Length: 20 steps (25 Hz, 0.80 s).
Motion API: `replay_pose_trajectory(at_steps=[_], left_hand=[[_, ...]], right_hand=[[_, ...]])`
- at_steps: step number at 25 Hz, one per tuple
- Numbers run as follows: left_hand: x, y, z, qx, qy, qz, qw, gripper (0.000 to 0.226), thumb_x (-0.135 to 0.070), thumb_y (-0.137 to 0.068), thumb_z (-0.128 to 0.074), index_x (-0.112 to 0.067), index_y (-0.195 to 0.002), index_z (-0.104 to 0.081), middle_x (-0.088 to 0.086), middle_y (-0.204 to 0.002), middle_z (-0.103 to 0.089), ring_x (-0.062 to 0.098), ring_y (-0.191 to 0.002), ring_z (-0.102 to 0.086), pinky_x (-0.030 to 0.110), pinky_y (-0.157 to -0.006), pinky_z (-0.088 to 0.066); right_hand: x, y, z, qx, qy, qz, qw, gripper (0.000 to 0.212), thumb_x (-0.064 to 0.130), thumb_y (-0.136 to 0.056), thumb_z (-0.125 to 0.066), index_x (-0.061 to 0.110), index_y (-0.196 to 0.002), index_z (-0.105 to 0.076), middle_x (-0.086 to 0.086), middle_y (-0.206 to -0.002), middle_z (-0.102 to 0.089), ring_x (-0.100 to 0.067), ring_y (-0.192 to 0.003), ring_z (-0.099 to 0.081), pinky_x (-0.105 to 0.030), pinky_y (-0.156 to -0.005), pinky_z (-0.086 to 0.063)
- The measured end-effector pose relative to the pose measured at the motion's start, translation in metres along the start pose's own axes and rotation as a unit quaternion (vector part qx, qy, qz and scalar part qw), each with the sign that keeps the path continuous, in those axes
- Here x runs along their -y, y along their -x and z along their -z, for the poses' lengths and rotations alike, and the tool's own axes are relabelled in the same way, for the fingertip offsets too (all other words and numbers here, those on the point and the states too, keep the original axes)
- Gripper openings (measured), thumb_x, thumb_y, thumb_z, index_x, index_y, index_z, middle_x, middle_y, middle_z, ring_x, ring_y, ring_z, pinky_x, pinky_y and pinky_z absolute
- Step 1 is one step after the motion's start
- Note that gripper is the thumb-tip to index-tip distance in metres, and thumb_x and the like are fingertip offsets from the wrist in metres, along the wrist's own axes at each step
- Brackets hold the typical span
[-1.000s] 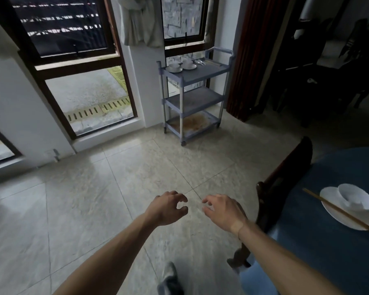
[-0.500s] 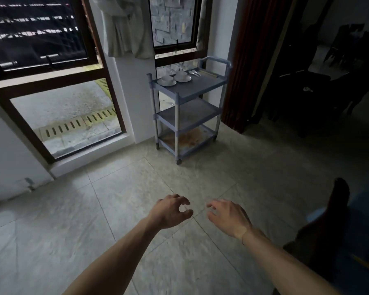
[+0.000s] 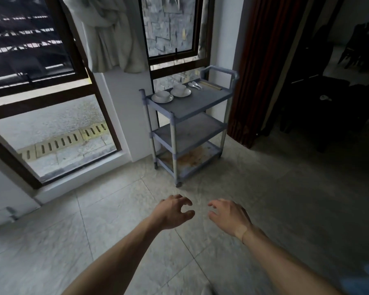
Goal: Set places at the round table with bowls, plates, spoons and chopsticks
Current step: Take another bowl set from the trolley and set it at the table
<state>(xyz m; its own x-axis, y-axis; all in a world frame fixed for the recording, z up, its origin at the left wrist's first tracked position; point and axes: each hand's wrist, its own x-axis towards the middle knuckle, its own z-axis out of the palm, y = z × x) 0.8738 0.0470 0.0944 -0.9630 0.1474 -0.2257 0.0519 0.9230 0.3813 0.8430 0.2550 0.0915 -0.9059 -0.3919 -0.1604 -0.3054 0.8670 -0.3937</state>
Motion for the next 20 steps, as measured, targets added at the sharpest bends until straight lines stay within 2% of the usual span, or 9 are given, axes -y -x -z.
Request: replay_pose_trajectory(at_steps=[5, 12, 16, 20], left_hand=[[-0.006, -0.098, 0.027, -0.013, 0.000, 0.011, 1.000, 0.048, -0.055, -0.091, -0.048, -0.028, -0.130, -0.055, 0.000, -0.134, -0.055, 0.021, -0.119, -0.052, 0.042, -0.099, -0.046], [-0.007, -0.220, 0.037, 0.011, -0.012, -0.001, 1.000, 0.052, -0.059, -0.089, -0.045, -0.033, -0.134, -0.050, -0.003, -0.137, -0.054, 0.019, -0.119, -0.055, 0.040, -0.100, -0.046], [0.004, -0.298, 0.043, 0.026, -0.002, -0.013, 1.000, 0.051, -0.060, -0.089, -0.046, -0.034, -0.133, -0.051, -0.003, -0.135, -0.055, 0.017, -0.116, -0.056, 0.039, -0.099, -0.047], [0.024, -0.383, 0.062, 0.033, 0.002, -0.016, 0.999, 0.052, -0.060, -0.088, -0.046, -0.034, -0.133, -0.051, -0.002, -0.136, -0.055, 0.021, -0.118, -0.056, 0.038, -0.099, -0.047]], right_hand=[[-0.044, -0.089, 0.040, -0.003, -0.002, 0.005, 1.000, 0.042, 0.044, -0.091, -0.048, 0.027, -0.128, -0.058, 0.002, -0.127, -0.062, -0.018, -0.110, -0.061, -0.031, -0.090, -0.048], [-0.086, -0.182, 0.067, -0.006, -0.008, 0.008, 1.000, 0.041, 0.046, -0.092, -0.048, 0.026, -0.126, -0.059, 0.000, -0.122, -0.064, -0.019, -0.106, -0.062, -0.031, -0.087, -0.047], [-0.110, -0.248, 0.073, 0.007, 0.001, -0.005, 1.000, 0.043, 0.046, -0.093, -0.047, 0.026, -0.130, -0.057, -0.001, -0.126, -0.062, -0.020, -0.111, -0.060, -0.034, -0.093, -0.047], [-0.130, -0.334, 0.088, 0.011, 0.022, -0.011, 1.000, 0.045, 0.047, -0.093, -0.046, 0.026, -0.131, -0.056, -0.001, -0.126, -0.061, -0.021, -0.113, -0.059, -0.032, -0.091, -0.046]])
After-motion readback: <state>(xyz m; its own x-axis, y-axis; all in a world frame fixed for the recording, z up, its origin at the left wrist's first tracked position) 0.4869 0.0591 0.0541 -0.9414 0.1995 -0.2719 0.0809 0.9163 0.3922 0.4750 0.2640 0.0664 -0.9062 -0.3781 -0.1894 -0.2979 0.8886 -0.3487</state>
